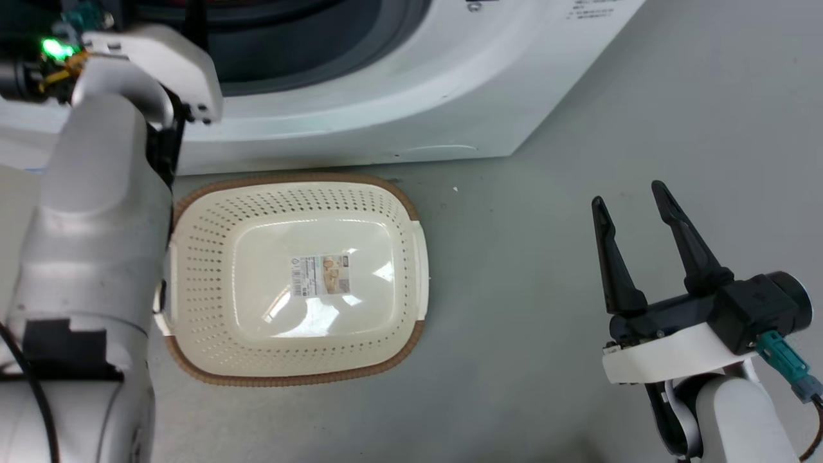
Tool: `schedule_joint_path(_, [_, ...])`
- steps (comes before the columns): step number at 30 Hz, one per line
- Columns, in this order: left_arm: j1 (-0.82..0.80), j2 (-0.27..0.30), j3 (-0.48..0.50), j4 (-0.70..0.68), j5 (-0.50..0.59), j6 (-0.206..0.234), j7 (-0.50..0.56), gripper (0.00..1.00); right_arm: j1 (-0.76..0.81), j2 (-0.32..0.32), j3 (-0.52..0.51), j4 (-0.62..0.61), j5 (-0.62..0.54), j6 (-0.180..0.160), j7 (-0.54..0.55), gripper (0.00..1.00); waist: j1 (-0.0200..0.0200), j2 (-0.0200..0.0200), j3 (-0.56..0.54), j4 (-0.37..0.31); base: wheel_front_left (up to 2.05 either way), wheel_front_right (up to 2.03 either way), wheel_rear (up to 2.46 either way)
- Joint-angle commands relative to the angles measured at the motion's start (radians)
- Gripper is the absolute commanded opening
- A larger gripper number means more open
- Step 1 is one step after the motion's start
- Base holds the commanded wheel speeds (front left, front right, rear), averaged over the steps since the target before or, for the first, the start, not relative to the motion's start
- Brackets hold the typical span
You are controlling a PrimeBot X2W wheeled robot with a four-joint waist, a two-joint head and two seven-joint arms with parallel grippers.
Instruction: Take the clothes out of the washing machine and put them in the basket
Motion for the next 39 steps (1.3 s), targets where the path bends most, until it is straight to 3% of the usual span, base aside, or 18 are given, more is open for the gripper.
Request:
schedule_joint_path(1, [-0.034,0.014,-0.004,0.014,0.007,-0.001,0.009,1.0,-0.02,0.003,0.006,0.0,0.006,-0.001,-0.008,1.0,-0.0002,0.0,0.036,-0.032,0.0,0.0,0.0])
schedule_joint_path(12, [-0.295,0.117,-0.061,0.158,0.043,-0.018,0.166,1.0,-0.057,0.003,0.064,0.031,0.05,-0.001,-0.038,1.0,-0.0002,0.0,0.126,-0.124,0.0,0.0,0.0])
schedule_joint_path(19, [-0.43,0.183,-0.107,0.217,0.067,-0.03,0.342,1.0,-0.075,0.003,0.104,0.045,0.073,-0.001,-0.053,1.0,-0.0002,0.0,0.176,-0.167,0.0,0.0,0.0])
schedule_joint_path(31, [-0.476,0.229,-0.127,0.262,0.04,-0.035,0.611,1.0,-0.101,0.003,0.145,0.071,0.124,-0.001,-0.062,1.0,-0.0002,0.0,0.217,-0.215,0.0,0.0,0.0])
schedule_joint_path(32, [-0.474,0.232,-0.127,0.261,0.036,-0.035,0.619,0.78,-0.104,0.003,0.147,0.072,0.126,-0.001,-0.062,1.0,-0.0002,0.0,0.217,-0.218,0.0,0.0,0.0])
schedule_joint_path(33, [-0.47,0.235,-0.127,0.263,0.033,-0.035,0.631,0.35,-0.106,0.003,0.148,0.074,0.13,-0.001,-0.063,1.0,-0.0002,0.0,0.218,-0.22,0.0,0.0,0.0])
schedule_joint_path(34, [-0.467,0.238,-0.126,0.264,0.031,-0.032,0.636,0.0,-0.108,0.003,0.148,0.074,0.133,-0.001,-0.062,1.0,-0.0002,0.0,0.218,-0.221,0.0,0.0,0.0])
schedule_joint_path(39, [-0.457,0.248,-0.127,0.249,0.022,-0.007,0.615,0.0,-0.111,0.003,0.147,0.07,0.144,-0.001,-0.063,1.0,-0.0002,0.0,0.214,-0.226,0.0,0.0,0.0])
